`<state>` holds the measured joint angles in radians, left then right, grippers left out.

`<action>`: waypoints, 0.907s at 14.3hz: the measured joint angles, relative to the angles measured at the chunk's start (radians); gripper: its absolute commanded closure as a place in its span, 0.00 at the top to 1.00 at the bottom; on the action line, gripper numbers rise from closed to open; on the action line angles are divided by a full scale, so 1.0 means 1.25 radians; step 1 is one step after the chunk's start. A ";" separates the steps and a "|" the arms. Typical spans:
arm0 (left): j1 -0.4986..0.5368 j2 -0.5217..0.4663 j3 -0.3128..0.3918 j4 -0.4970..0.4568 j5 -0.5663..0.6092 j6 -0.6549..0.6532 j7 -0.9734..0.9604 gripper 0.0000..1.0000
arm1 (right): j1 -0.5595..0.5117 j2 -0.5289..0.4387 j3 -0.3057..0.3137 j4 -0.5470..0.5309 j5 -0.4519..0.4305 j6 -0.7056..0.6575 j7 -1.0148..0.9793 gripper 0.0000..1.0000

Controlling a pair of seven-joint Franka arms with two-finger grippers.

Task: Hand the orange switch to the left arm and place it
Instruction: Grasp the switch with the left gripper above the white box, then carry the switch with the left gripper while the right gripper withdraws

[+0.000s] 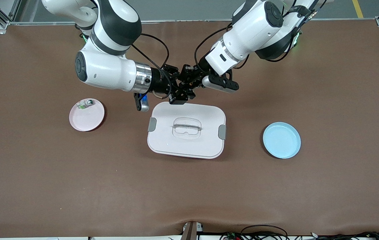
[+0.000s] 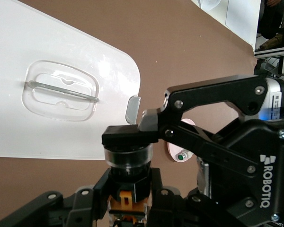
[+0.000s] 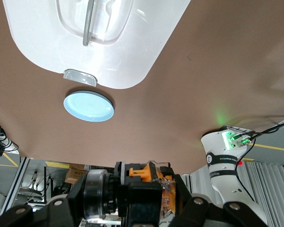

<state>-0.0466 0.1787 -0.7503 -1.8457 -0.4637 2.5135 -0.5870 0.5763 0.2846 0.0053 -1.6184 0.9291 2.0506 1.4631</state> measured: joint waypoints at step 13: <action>0.018 0.002 0.003 0.002 0.049 -0.013 0.000 0.00 | 0.001 0.008 -0.001 0.010 0.002 0.009 0.000 1.00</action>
<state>-0.0246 0.1816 -0.7467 -1.8427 -0.4024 2.4977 -0.5873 0.5770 0.2949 0.0045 -1.6062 0.9321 2.0622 1.4632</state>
